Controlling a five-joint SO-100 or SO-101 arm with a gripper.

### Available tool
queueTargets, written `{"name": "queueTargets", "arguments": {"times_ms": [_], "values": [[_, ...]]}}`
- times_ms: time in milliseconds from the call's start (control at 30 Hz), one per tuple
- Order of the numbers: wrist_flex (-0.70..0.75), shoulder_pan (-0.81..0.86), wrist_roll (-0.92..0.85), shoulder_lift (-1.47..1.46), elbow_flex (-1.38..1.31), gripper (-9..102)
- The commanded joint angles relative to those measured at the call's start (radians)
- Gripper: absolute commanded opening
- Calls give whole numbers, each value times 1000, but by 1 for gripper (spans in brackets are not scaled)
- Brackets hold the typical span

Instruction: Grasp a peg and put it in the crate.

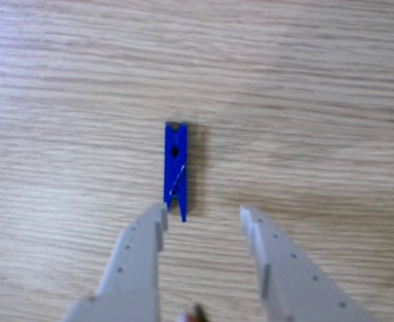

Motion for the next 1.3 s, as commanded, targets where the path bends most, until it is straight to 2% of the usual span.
{"name": "queueTargets", "arguments": {"times_ms": [0, 1267], "values": [[-11, -11, 14, 14, -92, 18], [-14, -55, 14, -123, -169, 18]]}}
